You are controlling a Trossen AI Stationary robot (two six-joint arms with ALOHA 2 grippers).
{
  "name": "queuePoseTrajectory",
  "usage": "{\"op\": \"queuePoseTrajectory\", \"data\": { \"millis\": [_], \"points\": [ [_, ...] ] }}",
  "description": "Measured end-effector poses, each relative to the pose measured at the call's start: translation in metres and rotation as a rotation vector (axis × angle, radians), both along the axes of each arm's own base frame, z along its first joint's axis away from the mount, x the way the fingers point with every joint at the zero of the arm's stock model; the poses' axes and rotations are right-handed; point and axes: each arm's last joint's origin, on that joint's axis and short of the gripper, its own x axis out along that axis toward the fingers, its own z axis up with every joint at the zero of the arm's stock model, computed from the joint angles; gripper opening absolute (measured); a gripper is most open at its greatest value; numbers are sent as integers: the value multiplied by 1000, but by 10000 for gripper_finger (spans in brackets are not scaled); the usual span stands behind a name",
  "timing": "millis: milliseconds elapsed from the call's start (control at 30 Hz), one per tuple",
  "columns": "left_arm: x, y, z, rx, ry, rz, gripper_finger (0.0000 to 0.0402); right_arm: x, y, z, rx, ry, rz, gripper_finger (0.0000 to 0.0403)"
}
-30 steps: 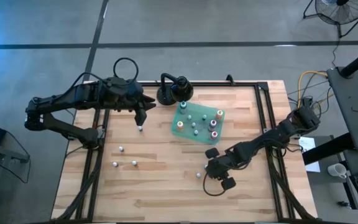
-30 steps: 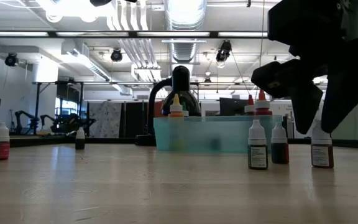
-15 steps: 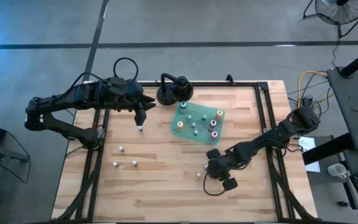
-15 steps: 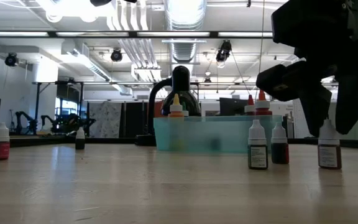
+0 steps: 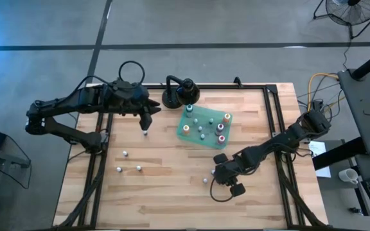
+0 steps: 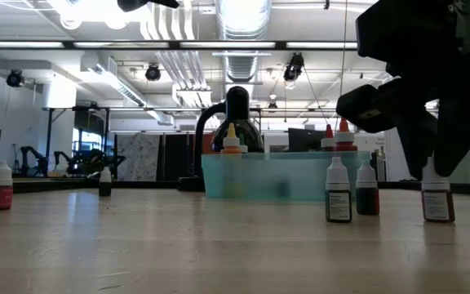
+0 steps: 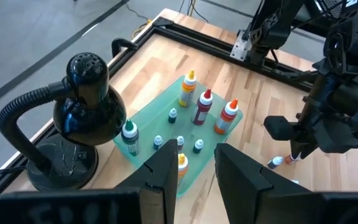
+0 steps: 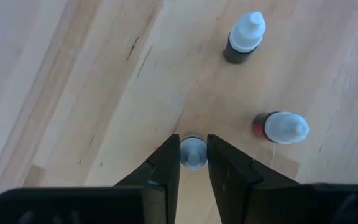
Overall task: Pick & Place food coloring
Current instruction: Put the orange food coloring bottle into the green bin
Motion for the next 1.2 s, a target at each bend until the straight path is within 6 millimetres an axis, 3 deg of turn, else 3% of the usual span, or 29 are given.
{"op": "queuePoseTrajectory", "data": {
  "millis": [300, 533, 767, 1000, 1200],
  "points": [
    [0, 0, 0, 0, 0, 0, 80, -3, -2, -4, -13, 18, -52, 85],
    [0, 0, -1, 0, 3, 0, 80, -2, -4, -1, -20, 13, -194, 48],
    [1, 0, -3, -1, 6, 0, 80, -9, -15, 28, -103, -62, -353, 42],
    [1, 0, -3, 1, 8, -1, 80, -2, -57, 83, -195, -244, -742, 45],
    [2, 0, -2, 10, -10, -4, 80, 30, -123, 114, -262, -310, -1024, 45]
  ]
}}
